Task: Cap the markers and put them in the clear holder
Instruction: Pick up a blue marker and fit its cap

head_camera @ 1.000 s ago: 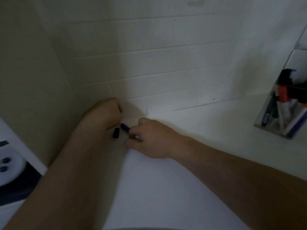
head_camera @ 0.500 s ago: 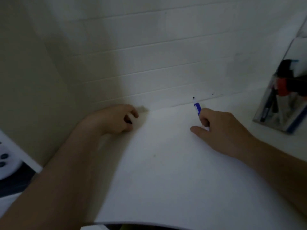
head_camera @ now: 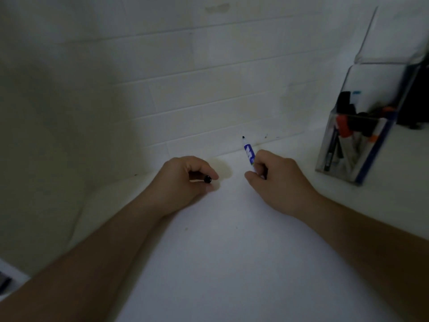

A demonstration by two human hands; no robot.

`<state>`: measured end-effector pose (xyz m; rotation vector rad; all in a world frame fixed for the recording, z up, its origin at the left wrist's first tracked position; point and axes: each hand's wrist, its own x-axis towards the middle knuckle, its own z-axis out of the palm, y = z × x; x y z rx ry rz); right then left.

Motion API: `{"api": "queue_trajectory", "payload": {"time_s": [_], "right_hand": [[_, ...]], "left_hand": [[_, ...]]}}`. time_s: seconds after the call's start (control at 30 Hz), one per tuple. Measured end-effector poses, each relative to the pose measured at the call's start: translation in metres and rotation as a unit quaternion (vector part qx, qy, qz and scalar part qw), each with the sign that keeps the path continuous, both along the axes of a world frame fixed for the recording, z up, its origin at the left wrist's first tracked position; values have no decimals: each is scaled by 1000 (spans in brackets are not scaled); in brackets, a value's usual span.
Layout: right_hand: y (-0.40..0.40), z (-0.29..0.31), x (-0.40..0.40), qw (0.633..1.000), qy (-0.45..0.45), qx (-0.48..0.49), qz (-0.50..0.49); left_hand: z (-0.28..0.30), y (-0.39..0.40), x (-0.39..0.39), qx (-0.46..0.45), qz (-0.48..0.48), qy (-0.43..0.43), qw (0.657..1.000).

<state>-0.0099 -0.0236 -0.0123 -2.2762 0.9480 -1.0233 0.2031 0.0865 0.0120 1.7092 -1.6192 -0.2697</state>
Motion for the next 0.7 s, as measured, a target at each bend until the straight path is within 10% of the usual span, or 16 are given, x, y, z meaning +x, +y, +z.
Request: {"api": "queue_trajectory", "payload": {"time_s": [0.47, 0.7], "right_hand": [[2, 2, -2, 1000, 2, -7, 24], [4, 2, -2, 999, -5, -7, 34]], "left_hand": [[-8, -4, 4, -39, -40, 341, 938], [-6, -1, 1, -22, -110, 374, 921]]}}
